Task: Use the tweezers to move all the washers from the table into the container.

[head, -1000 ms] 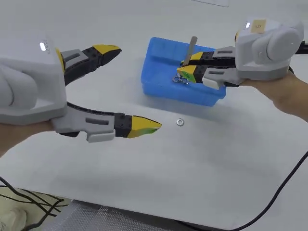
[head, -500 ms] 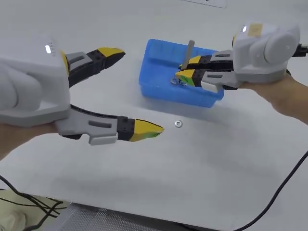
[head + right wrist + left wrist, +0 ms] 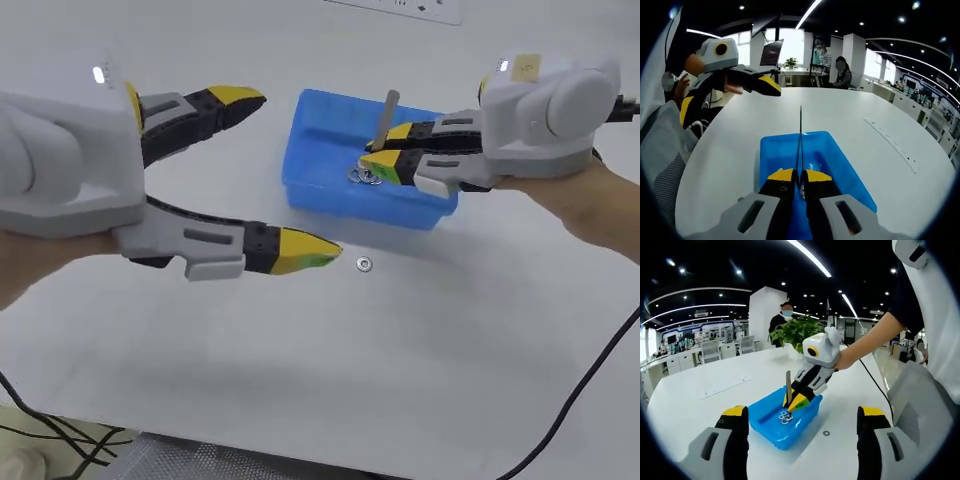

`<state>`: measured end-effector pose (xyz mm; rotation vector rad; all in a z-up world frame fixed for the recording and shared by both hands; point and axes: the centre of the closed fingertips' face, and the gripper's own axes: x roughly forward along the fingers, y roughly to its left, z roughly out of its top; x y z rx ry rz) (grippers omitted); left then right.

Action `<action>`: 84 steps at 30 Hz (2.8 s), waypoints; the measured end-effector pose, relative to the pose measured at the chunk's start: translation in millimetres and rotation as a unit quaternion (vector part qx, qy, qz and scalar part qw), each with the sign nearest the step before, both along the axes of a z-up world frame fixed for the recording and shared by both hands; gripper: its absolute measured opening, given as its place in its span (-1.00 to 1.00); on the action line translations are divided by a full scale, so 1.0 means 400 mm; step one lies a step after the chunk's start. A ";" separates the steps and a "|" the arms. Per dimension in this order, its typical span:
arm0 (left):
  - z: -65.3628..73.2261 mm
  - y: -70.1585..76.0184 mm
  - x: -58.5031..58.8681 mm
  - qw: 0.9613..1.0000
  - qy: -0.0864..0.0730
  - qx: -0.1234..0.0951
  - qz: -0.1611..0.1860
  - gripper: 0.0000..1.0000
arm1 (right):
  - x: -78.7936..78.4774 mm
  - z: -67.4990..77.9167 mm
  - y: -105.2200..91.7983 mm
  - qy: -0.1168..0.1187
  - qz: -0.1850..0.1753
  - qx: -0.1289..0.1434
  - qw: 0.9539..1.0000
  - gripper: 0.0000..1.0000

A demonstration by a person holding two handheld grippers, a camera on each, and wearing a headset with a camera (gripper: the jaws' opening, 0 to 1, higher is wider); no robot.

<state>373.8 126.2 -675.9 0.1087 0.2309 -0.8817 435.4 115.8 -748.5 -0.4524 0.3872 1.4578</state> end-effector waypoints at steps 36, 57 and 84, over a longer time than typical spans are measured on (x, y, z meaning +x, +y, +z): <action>0.039 -0.088 0.113 0.993 0.009 -0.021 -0.116 -0.84 | -0.040 0.030 0.023 -0.015 0.047 0.008 0.999 -0.84; 0.046 -0.093 0.124 0.991 -0.034 0.005 -0.130 -0.93 | -0.033 0.041 0.024 -0.019 0.033 0.009 0.999 -0.78; 0.140 -0.039 0.116 0.993 -0.063 -0.020 -0.096 -0.92 | -0.009 0.116 -0.016 -0.020 -0.070 0.053 0.996 -0.04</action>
